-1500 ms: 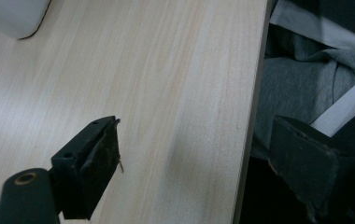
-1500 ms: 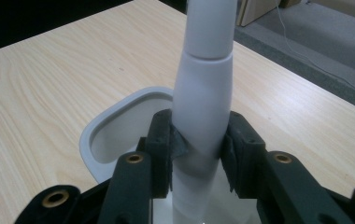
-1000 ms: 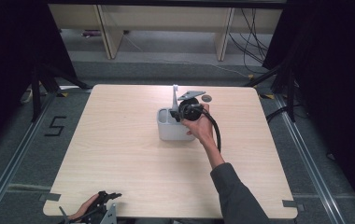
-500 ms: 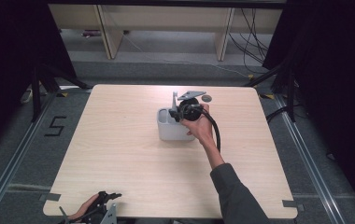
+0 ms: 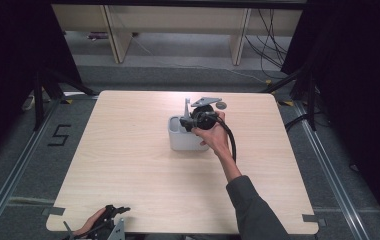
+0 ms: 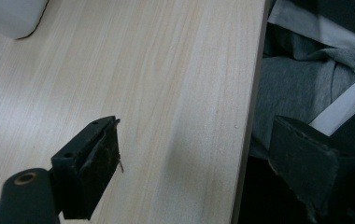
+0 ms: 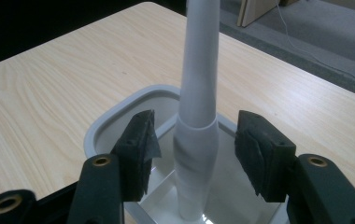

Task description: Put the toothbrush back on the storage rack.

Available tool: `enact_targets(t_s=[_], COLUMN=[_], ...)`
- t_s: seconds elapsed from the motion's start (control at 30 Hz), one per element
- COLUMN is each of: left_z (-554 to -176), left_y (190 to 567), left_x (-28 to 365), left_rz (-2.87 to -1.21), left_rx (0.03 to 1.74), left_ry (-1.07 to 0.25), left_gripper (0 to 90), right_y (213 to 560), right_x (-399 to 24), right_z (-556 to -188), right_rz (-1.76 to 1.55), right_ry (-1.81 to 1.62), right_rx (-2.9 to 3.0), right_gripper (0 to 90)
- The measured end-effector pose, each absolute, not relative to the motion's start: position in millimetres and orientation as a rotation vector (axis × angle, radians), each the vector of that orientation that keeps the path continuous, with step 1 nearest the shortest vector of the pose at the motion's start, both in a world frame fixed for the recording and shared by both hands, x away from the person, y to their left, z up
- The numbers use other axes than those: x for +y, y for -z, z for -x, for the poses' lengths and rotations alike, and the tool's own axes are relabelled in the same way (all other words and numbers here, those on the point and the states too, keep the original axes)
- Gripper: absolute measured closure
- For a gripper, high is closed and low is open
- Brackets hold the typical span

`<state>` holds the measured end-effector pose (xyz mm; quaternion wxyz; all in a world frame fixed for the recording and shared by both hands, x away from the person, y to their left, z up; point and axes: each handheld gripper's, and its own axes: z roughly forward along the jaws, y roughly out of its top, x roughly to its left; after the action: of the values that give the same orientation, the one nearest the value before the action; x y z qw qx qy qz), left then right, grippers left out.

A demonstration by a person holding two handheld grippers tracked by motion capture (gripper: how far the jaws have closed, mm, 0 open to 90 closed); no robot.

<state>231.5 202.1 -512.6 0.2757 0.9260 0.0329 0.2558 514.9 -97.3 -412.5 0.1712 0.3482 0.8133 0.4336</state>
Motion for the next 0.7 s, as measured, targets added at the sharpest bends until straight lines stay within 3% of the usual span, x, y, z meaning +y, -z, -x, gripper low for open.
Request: enact_targets(t_s=[0.4, 0.7], left_z=[-232, -231], left_y=[513, 514], left_x=[202, 202], left_rz=[-2.479, -2.474], left_rx=[0.090, 0.096], left_ry=[-0.696, -0.692], left_gripper=[15.9, 15.9], right_y=[405, 397], right_x=[-103, -112], right_z=[-510, -503], right_rz=[-1.024, -0.995], right_ry=[-1.256, -1.260], right_rx=[2.283, 2.262], right_gripper=[35.2, 32.0])
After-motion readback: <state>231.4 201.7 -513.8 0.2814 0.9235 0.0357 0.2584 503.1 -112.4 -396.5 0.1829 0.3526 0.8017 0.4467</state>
